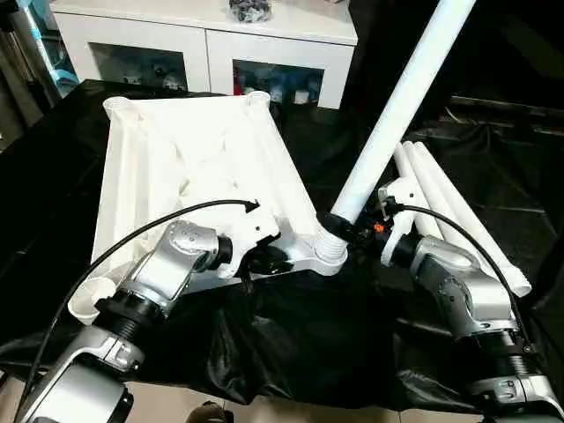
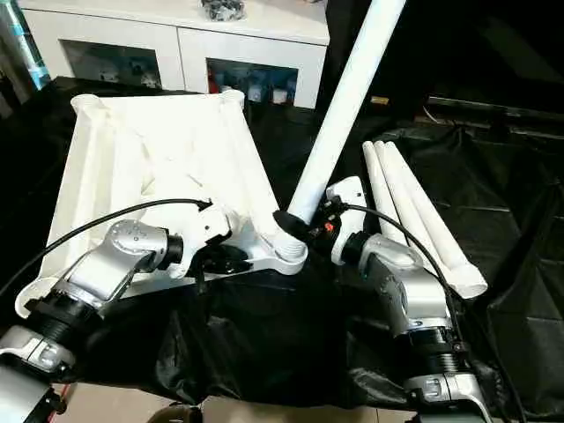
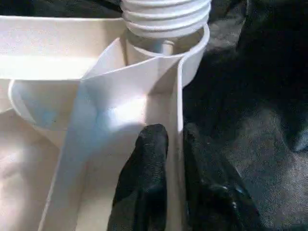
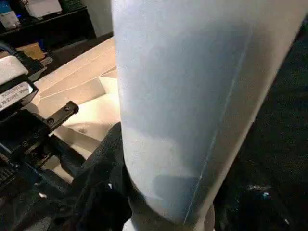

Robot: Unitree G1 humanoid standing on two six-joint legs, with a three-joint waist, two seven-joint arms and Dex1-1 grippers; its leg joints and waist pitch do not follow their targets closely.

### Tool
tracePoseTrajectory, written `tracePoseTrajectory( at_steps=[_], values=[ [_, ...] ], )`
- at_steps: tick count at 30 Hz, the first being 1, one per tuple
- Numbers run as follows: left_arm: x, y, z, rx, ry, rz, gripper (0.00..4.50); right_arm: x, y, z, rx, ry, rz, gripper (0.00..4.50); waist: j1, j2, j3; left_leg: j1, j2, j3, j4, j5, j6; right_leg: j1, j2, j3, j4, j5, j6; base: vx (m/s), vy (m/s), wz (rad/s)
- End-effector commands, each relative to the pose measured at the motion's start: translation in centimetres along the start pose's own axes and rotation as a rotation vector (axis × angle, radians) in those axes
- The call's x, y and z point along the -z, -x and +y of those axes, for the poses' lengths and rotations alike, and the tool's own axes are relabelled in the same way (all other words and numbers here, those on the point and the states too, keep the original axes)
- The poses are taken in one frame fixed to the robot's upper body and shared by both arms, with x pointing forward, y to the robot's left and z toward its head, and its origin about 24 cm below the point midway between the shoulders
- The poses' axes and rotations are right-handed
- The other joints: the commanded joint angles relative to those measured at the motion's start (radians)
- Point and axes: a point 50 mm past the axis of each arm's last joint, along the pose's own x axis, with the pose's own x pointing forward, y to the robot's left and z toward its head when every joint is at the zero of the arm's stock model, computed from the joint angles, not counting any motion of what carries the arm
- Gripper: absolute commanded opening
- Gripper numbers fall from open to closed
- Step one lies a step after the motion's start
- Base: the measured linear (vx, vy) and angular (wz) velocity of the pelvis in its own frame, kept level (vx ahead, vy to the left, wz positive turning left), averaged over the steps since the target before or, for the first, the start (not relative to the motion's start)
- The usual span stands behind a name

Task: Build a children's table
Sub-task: Insert table leg to table base

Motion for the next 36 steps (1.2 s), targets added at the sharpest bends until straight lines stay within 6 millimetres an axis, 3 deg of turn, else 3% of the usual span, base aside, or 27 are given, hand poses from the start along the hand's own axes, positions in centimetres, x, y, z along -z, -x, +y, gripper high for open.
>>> tracePoseTrajectory(
  at_steps=[1, 8, 20, 24, 25, 27, 28, 32, 33, 34, 36],
  values=[
    [1.5, -0.1, -0.3, 0.016, 0.022, 0.103, 0.30, -0.1, 0.2, -0.1, 0.009, 0.016, 0.002, 1.88, -0.003, 0.011, -0.068, 0.045, 0.049, -0.026, -0.073, -0.225, -0.025, 0.018, -0.079, 0.037, -0.068, -0.006, -0.216, 0.000, 0.000, 0.00],
    [1.6, 0.3, -0.2, 0.003, 0.044, 0.096, 0.00, 0.0, 0.2, 0.0, 0.008, 0.019, 0.006, 1.88, -0.009, 0.017, -0.066, 0.047, 0.049, -0.027, -0.074, -0.261, -0.035, 0.016, -0.080, 0.038, -0.074, -0.049, -0.219, 0.000, 0.000, 0.00],
    [1.0, 0.3, -0.4, -0.001, 0.068, 0.045, 0.00, 0.1, 0.0, 0.0, 0.013, -0.002, -0.001, 1.88, -0.015, 0.009, -0.066, 0.044, 0.049, -0.026, -0.073, -0.238, -0.021, 0.017, -0.079, 0.037, -0.072, -0.036, -0.224, 0.000, 0.000, 0.00],
    [0.7, 0.0, -0.7, -0.008, 0.094, 0.029, 0.00, 0.0, -0.2, -0.2, 0.018, -0.016, -0.012, 1.88, -0.016, 0.010, -0.066, 0.045, 0.050, -0.026, -0.074, -0.244, -0.024, 0.016, -0.079, 0.038, -0.072, -0.051, -0.221, 0.000, 0.000, 0.00],
    [0.7, 0.0, -0.8, -0.011, 0.102, 0.026, 0.00, -0.1, -0.2, -0.2, 0.021, -0.024, -0.019, 1.88, -0.015, 0.016, -0.066, 0.044, 0.049, -0.027, -0.074, -0.241, -0.024, 0.016, -0.080, 0.038, -0.072, -0.047, -0.223, 0.000, 0.000, 0.00],
    [0.6, -0.1, -0.9, -0.013, 0.117, 0.021, 0.00, -0.2, -0.3, -0.3, 0.026, -0.034, -0.030, 1.88, -0.016, 0.013, -0.067, 0.044, 0.049, -0.026, -0.074, -0.241, -0.024, 0.017, -0.079, 0.038, -0.072, -0.040, -0.226, 0.000, 0.000, 0.00],
    [0.6, -0.1, -1.1, -0.011, 0.126, 0.018, 0.00, -0.3, -0.3, -0.3, 0.031, -0.043, -0.039, 1.88, -0.017, 0.018, -0.067, 0.044, 0.049, -0.027, -0.074, -0.241, -0.025, 0.016, -0.078, 0.038, -0.072, -0.030, -0.226, 0.000, 0.000, 0.00],
    [0.4, -0.4, -1.5, 0.001, 0.116, 0.018, 0.00, -0.2, -0.2, -0.5, 0.039, -0.082, -0.055, 1.88, -0.015, 0.009, -0.068, 0.042, 0.048, -0.026, -0.072, -0.219, -0.013, 0.020, -0.077, 0.037, -0.069, 0.004, -0.230, 0.000, 0.000, 0.00],
    [0.3, -0.4, -1.5, 0.001, 0.116, 0.017, 0.00, -0.1, -0.2, -0.6, 0.038, -0.083, -0.052, 1.88, -0.014, 0.013, -0.068, 0.042, 0.047, -0.026, -0.071, -0.215, -0.009, 0.020, -0.078, 0.037, -0.069, 0.002, -0.230, 0.000, 0.000, 0.00],
    [0.3, -0.4, -1.6, 0.000, 0.116, 0.016, 0.00, -0.1, -0.2, -0.6, 0.037, -0.083, -0.050, 1.88, -0.013, 0.007, -0.067, 0.041, 0.047, -0.025, -0.071, -0.210, -0.005, 0.021, -0.078, 0.037, -0.069, -0.005, -0.230, 0.000, 0.000, 0.00],
    [0.2, -0.4, -1.6, -0.001, 0.117, 0.017, 0.00, -0.1, -0.2, -0.6, 0.037, -0.083, -0.050, 1.88, -0.014, 0.009, -0.066, 0.041, 0.047, -0.026, -0.072, -0.212, -0.006, 0.019, -0.078, 0.037, -0.071, -0.018, -0.226, 0.000, 0.000, 0.00]
  ],
)
